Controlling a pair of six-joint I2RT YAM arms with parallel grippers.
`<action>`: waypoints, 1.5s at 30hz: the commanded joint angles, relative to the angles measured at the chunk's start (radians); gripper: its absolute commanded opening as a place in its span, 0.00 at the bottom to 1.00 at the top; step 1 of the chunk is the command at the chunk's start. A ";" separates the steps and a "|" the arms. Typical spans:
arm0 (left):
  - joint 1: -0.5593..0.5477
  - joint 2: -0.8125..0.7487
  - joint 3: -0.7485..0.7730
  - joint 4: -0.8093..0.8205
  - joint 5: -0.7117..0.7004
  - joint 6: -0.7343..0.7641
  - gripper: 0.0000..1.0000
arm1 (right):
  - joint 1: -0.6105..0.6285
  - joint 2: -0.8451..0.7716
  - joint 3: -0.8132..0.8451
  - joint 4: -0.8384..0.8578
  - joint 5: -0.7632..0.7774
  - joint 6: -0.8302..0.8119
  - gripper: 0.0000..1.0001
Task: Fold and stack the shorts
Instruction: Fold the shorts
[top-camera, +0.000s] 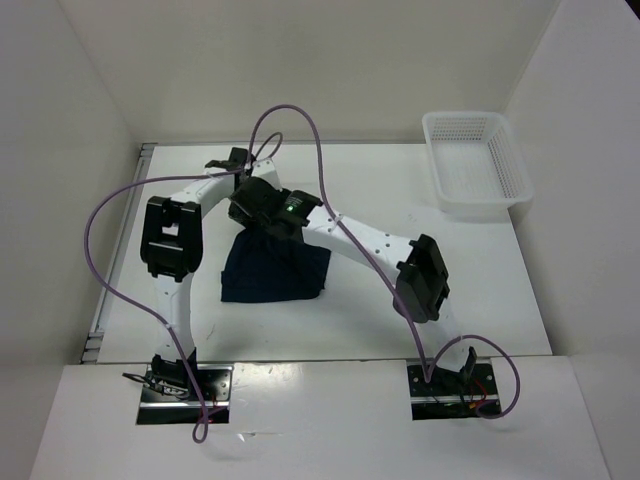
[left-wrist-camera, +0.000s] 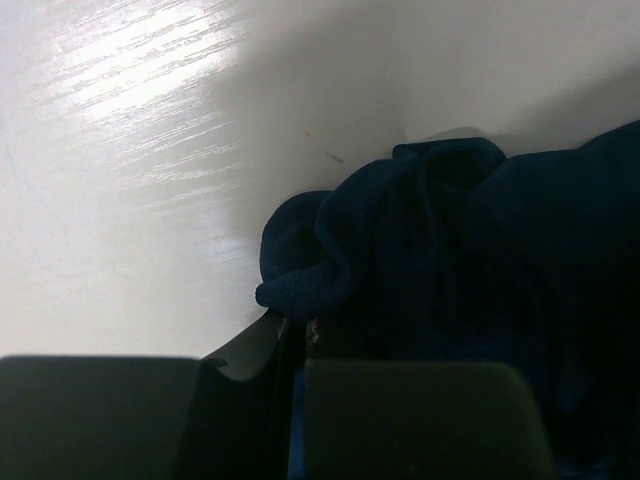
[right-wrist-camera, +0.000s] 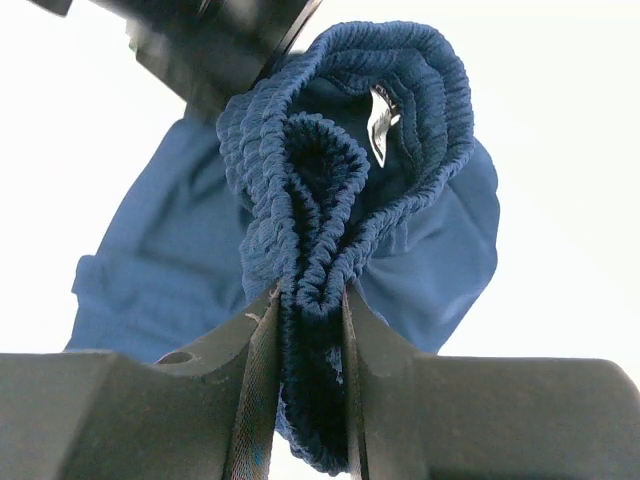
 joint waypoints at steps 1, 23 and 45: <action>0.025 0.106 -0.027 -0.025 -0.039 0.008 0.00 | -0.006 -0.073 0.061 0.051 0.163 0.064 0.00; 0.065 0.035 0.061 -0.055 -0.291 0.008 0.53 | -0.432 -0.485 -0.393 0.049 0.086 0.141 0.00; 0.016 0.194 0.261 -0.247 0.261 0.008 0.61 | -0.443 -0.512 -0.455 0.083 -0.141 -0.111 0.00</action>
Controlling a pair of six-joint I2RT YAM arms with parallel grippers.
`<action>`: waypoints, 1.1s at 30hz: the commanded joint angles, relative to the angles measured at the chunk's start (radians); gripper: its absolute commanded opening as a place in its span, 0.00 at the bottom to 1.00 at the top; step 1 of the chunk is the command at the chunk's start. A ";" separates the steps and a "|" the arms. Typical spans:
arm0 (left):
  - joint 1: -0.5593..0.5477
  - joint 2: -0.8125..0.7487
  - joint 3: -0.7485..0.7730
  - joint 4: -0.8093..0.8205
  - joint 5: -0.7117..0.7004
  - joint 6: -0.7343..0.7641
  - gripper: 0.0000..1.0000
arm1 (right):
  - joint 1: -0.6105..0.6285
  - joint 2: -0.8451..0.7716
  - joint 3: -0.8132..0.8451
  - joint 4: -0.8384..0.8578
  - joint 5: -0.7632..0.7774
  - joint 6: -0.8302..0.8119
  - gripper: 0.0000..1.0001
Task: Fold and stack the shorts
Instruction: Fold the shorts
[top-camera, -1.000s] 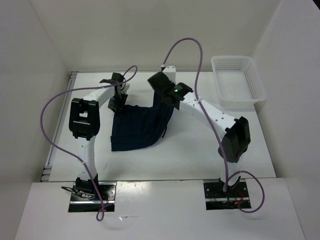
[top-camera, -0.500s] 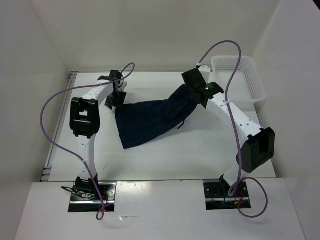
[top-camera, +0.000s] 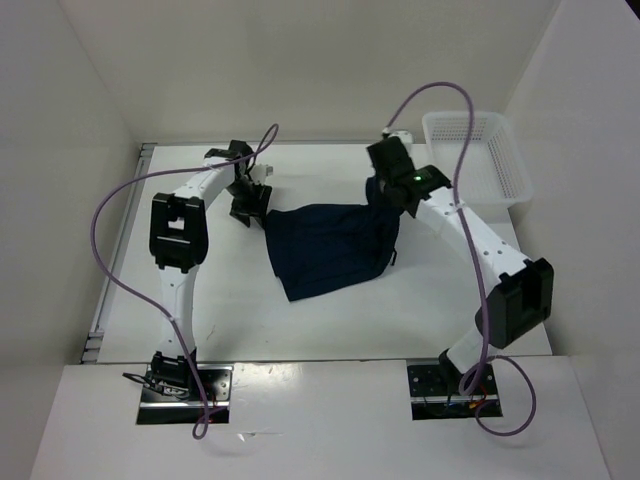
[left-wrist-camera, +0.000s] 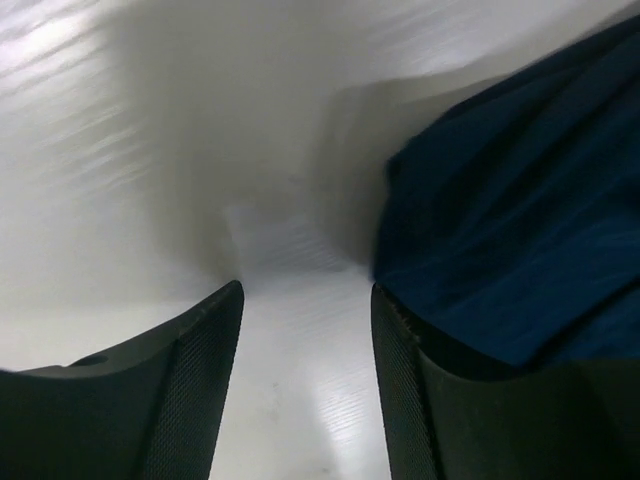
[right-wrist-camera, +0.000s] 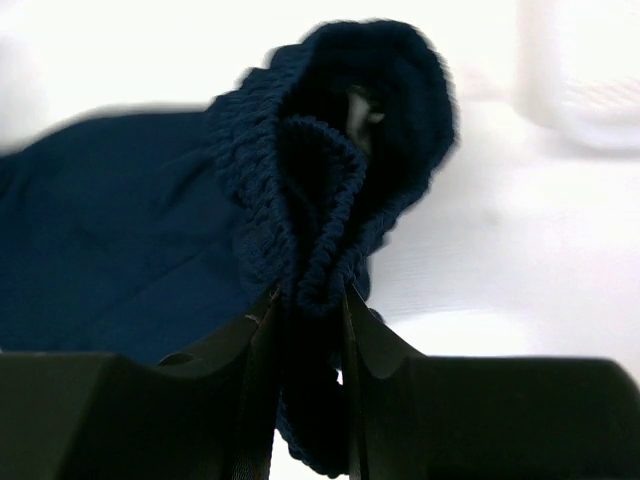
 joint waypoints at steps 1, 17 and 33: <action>-0.011 0.077 0.028 -0.046 0.120 0.004 0.60 | 0.144 0.063 0.078 0.064 -0.062 -0.103 0.00; -0.020 0.157 0.118 -0.070 0.111 0.004 0.01 | 0.560 0.526 0.383 0.041 -0.040 -0.193 0.00; -0.009 0.010 0.198 -0.008 -0.124 0.004 0.60 | 0.640 0.369 0.358 0.268 -0.283 -0.193 1.00</action>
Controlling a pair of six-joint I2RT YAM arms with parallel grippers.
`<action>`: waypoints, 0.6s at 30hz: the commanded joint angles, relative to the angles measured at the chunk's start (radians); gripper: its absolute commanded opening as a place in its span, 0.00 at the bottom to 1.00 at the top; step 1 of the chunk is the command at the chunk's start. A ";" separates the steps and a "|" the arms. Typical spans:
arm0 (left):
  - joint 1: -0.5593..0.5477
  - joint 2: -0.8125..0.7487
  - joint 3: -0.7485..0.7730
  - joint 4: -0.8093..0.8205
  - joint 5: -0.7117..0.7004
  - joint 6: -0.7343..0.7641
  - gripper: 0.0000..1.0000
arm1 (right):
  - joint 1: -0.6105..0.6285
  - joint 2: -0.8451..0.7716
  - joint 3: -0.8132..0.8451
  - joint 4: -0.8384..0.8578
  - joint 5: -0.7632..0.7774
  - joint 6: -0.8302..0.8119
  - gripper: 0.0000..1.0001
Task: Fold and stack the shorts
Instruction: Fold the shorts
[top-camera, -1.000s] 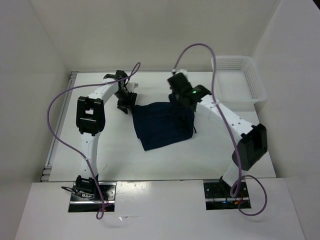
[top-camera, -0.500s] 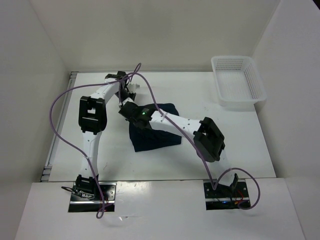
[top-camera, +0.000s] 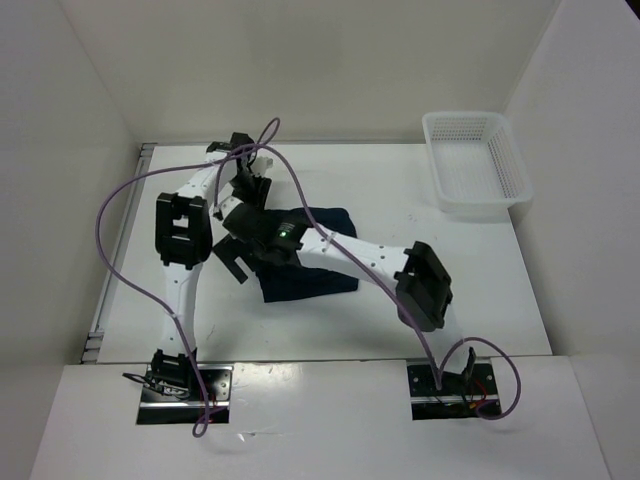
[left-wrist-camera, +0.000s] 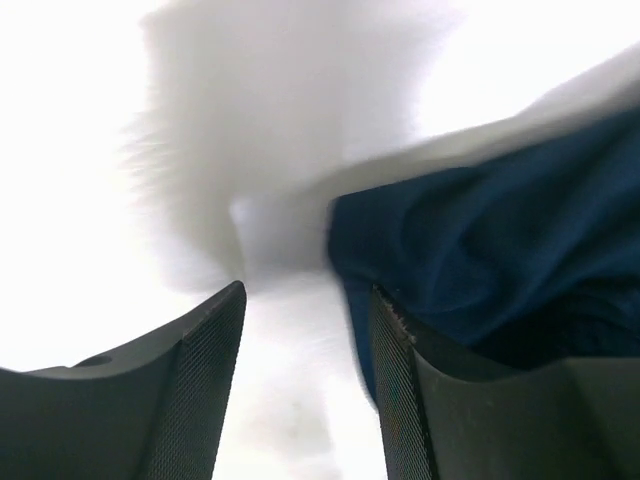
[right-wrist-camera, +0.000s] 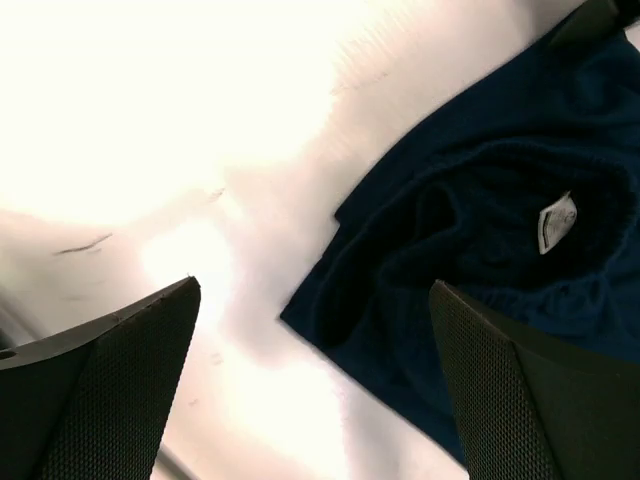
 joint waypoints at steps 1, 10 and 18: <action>0.004 -0.131 0.027 0.054 -0.105 0.005 0.60 | -0.010 -0.224 -0.090 0.197 -0.038 0.034 1.00; -0.091 -0.323 -0.073 -0.172 0.217 0.005 0.69 | -0.355 -0.663 -0.690 0.285 -0.004 0.386 0.99; -0.197 -0.279 -0.271 -0.043 0.108 0.005 0.76 | -0.463 -0.636 -0.898 0.237 -0.058 0.529 0.96</action>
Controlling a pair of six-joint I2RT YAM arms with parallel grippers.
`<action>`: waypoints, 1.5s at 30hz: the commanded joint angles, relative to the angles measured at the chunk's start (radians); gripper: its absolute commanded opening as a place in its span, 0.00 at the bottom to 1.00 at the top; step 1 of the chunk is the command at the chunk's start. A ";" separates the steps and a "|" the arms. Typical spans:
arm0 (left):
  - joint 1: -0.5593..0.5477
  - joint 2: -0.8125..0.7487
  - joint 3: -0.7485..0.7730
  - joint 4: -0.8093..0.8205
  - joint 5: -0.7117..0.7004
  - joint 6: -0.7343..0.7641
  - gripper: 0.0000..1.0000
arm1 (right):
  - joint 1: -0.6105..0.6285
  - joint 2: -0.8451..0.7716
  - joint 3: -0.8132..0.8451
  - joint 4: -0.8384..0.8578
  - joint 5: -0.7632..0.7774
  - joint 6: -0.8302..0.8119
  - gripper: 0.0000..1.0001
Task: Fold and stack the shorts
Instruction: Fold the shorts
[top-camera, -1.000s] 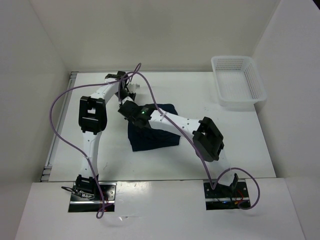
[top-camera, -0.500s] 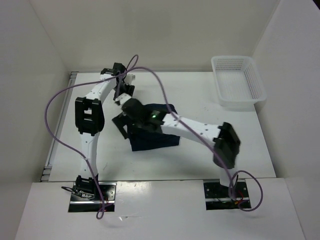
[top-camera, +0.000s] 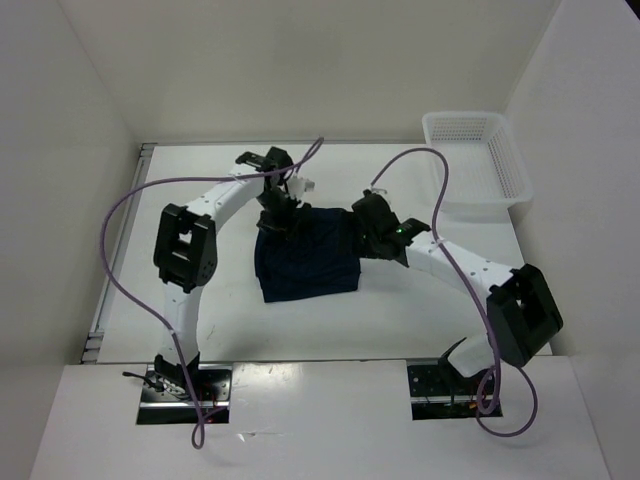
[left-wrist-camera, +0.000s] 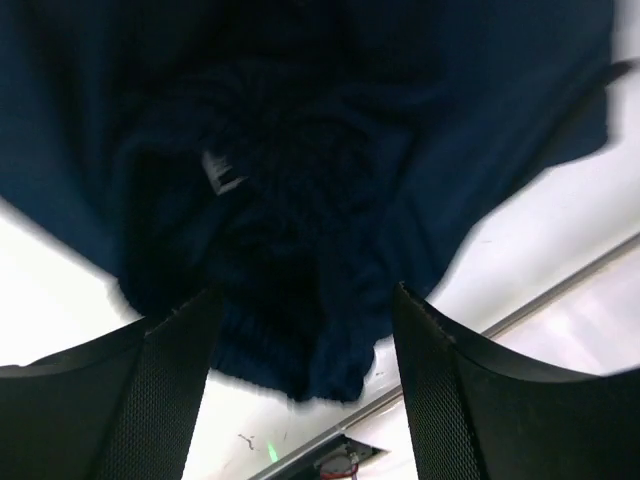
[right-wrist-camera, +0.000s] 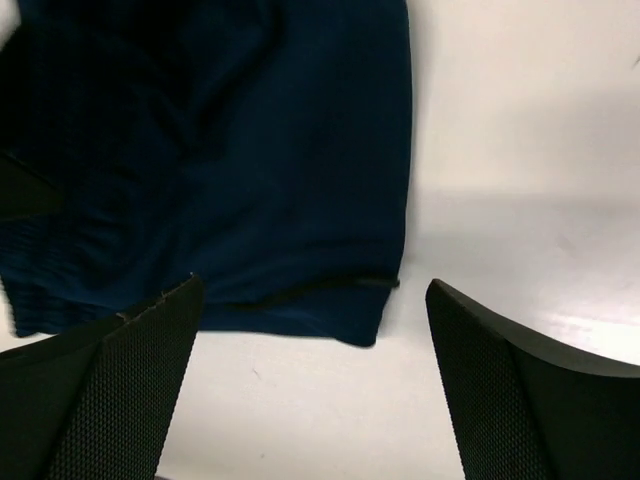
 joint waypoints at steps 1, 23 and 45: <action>0.016 0.038 -0.023 0.023 -0.023 0.004 0.76 | 0.002 0.016 -0.044 0.009 -0.056 0.107 0.95; 0.014 -0.089 -0.027 0.201 -0.043 0.004 0.06 | -0.007 0.274 -0.136 0.127 -0.363 0.076 0.51; 0.160 -0.169 -0.431 0.356 -0.096 0.004 0.40 | -0.062 0.225 -0.182 0.138 -0.331 0.096 0.07</action>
